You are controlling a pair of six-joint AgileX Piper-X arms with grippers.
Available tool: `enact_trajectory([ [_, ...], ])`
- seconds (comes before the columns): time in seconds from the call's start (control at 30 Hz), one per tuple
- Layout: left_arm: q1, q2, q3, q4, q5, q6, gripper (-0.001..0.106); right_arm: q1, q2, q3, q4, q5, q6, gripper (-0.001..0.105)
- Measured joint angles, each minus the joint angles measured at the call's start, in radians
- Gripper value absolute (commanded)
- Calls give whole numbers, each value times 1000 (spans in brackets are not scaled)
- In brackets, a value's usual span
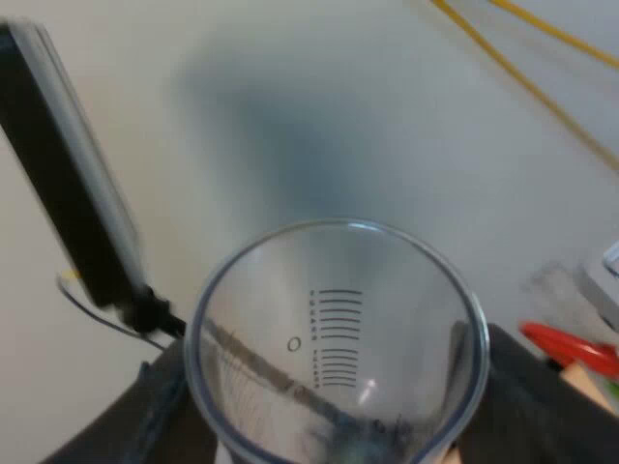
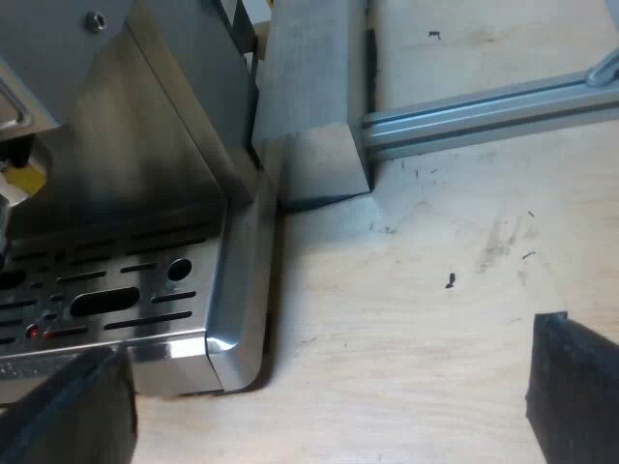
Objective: Pour the beans into the coffee machine
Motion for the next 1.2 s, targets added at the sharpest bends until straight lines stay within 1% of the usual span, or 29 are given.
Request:
enact_trajectory([
  [0.03,28,-9,0,39,32,-36,21,0,0,0,0,0,0,82],
  [0.07,42,-14,0,54,55,-63,21,0,0,0,0,0,0,82],
  [0.1,66,-25,6,89,94,-114,21,0,0,0,0,0,0,82],
  [0.13,84,-34,20,108,118,-145,21,0,0,0,0,0,0,82],
  [0.2,101,-51,48,121,128,-165,21,0,0,0,0,0,0,82],
  [0.27,103,-59,63,124,134,-170,21,0,0,0,0,0,0,82],
  [0.3,108,-77,97,134,142,-179,21,0,0,0,0,0,0,82],
  [0.37,107,-91,125,132,154,-191,21,0,0,0,0,0,0,82],
  [0.43,107,-127,196,149,166,-220,21,0,0,0,0,0,0,82],
  [0.5,107,-143,233,160,170,-225,21,0,0,0,0,0,0,82],
  [0.53,107,-159,280,168,171,-228,21,0,0,0,0,0,0,82],
  [0.57,107,-163,297,169,173,-227,21,0,0,0,0,0,0,82],
  [0.63,107,-177,364,173,188,-231,21,0,0,0,0,0,0,82],
  [0.67,107,-180,373,173,196,-236,21,0,0,0,0,0,0,82],
  [0.73,107,-197,420,171,219,-255,21,0,0,0,0,0,0,82],
  [0.8,115,-211,439,163,229,-263,21,0,0,0,0,-1,0,82],
  [0.83,126,-226,458,150,252,-280,21,0,0,0,0,-4,0,82],
  [0.9,152,-245,474,127,277,-304,21,0,0,0,0,-4,0,82],
  [1.03,239,-297,507,112,372,-345,21,0,0,0,0,-7,0,82],
  [1.07,256,-308,517,108,377,-353,21,0,0,0,0,-7,0,82],
  [1.1,277,-324,532,100,392,-372,21,0,0,0,0,-7,0,82],
  [1.13,293,-337,555,80,427,-396,21,0,0,0,0,-7,0,82],
  [1.2,306,-362,594,56,452,-416,21,0,0,0,0,-7,0,82],
])
